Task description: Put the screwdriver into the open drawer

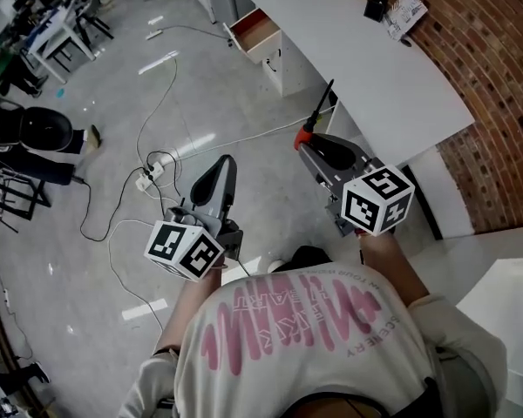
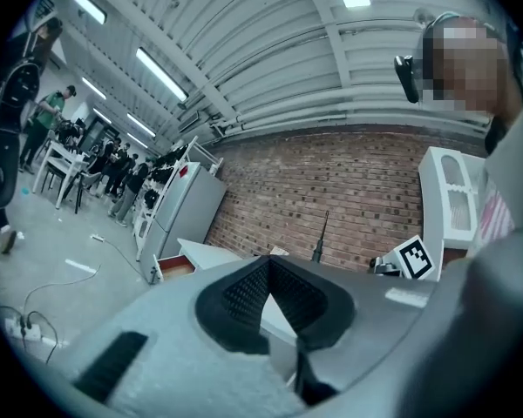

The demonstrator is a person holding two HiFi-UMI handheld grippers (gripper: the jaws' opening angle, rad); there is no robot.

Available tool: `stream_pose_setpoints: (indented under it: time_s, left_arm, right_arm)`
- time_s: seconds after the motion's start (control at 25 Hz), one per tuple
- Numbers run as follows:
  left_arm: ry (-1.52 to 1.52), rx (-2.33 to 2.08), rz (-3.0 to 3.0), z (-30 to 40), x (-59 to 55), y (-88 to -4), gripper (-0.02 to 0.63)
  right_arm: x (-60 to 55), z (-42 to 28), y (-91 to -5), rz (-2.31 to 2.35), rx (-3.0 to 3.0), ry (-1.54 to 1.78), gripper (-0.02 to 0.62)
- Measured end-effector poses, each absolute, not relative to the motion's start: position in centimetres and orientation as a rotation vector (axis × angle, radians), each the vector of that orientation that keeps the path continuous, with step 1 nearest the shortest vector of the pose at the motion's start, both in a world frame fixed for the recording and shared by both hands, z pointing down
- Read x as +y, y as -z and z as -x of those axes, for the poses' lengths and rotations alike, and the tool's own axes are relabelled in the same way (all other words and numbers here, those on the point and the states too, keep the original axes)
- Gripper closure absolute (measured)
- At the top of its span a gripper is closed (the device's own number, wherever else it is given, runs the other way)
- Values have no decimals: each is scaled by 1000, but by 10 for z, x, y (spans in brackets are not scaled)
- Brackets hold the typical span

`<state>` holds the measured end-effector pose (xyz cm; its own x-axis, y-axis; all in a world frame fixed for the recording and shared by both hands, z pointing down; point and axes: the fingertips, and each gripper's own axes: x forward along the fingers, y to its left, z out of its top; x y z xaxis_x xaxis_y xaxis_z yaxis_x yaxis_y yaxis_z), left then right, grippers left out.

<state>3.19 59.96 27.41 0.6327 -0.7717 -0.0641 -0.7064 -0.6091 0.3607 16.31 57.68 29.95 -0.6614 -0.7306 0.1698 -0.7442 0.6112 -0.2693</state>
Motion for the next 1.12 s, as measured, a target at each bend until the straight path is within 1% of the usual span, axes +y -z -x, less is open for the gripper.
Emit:
stream_pose_setpoints:
  time_s: [0.2, 0.36, 0.6, 1.12]
  left_arm:
    - [297, -1164, -2515, -27, 579, -295, 601]
    - [335, -1229, -2493, -17, 552, -298, 601]
    - [357, -1320, -2470, -11, 492, -297, 601]
    - [408, -1381, -2489, -55, 331, -273, 601]
  right_arm:
    - [555, -155, -317, -1261, -2744, -541, 491]
    - [527, -151, -327, -1248, -2732, -558, 492]
    - [459, -151, -329, -1194, -2763, -550, 492]
    - [290, -183, -293, -1111, -2856, -432, 492]
